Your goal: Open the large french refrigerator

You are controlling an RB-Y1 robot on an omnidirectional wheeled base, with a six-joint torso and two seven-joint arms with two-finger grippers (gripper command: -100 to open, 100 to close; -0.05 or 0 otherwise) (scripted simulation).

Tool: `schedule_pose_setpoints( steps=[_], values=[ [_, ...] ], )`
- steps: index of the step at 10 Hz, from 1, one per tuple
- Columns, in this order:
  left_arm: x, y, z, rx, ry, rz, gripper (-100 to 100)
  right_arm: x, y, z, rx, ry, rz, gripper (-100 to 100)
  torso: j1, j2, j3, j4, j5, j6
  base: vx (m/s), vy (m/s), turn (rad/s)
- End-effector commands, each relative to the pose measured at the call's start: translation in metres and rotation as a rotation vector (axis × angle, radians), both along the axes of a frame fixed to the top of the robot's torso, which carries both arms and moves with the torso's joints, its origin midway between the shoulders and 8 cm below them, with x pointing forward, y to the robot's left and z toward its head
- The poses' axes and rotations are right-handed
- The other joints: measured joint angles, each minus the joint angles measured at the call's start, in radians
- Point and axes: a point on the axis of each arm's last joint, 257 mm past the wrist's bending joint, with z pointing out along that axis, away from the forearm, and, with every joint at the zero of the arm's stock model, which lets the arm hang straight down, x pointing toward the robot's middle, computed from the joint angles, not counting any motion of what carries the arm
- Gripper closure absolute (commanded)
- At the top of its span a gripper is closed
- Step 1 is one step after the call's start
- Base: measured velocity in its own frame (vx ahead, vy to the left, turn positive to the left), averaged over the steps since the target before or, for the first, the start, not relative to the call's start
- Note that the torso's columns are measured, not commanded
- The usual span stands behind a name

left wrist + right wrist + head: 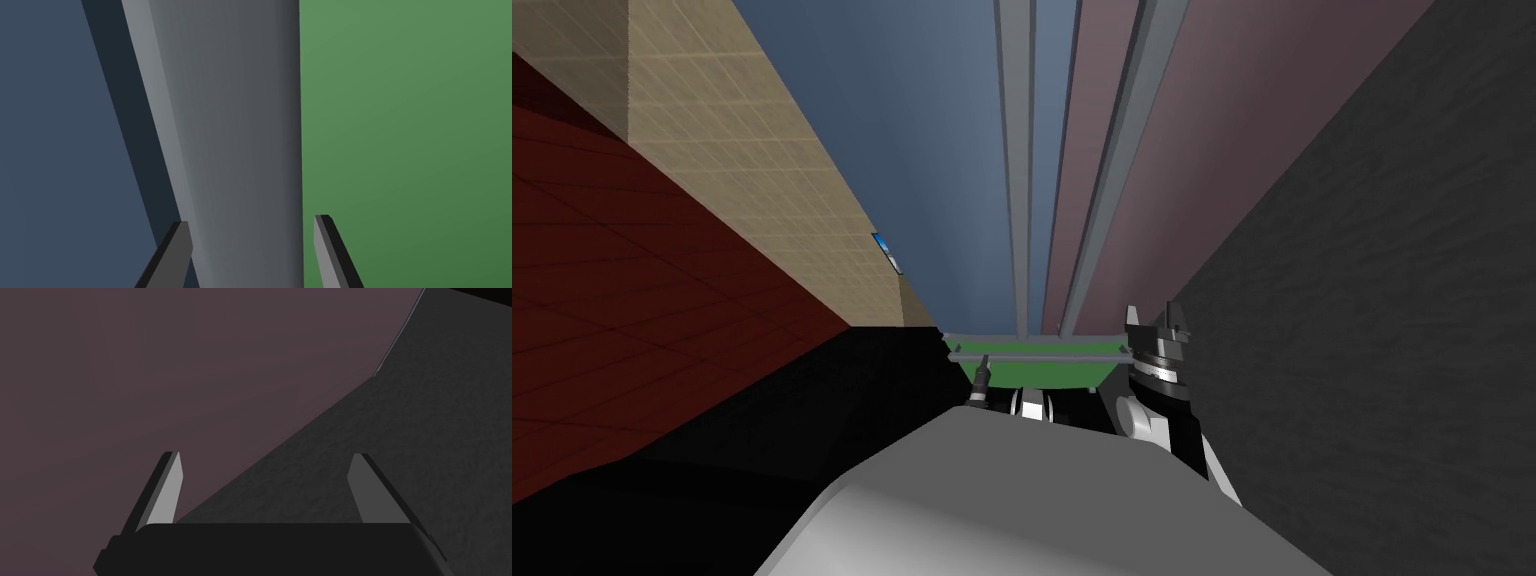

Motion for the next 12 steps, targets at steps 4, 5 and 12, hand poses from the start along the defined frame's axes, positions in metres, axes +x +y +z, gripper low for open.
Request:
schedule_pose_setpoints(
  steps=[4, 5, 12],
  values=[
    [-0.035, 0.011, -0.010, -0.001, 0.018, 0.043, 100, 0.000, 0.000, 0.000, 0.000, 0.000, 0.000, 0, 0.001, -0.002, 0.000, -0.002, 0.002, 0.001, -0.004, 0.001, -0.076],
    [-0.035, 0.011, -0.010, -0.001, 0.018, 0.043, 100, 0.000, 0.000, 0.000, 0.000, 0.000, 0.000, 0, 0.001, -0.003, -0.001, -0.002, 0.002, 0.000, -0.001, -0.006, 0.008],
    [0.005, 0.009, -0.003, -0.001, 0.024, 0.022, 100, 0.000, 0.000, 0.000, 0.000, 0.000, 0.000, 0, -0.001, 0.002, 0.000, 0.001, -0.001, 0.000, -0.113, -0.020, 0.033]
  ],
)
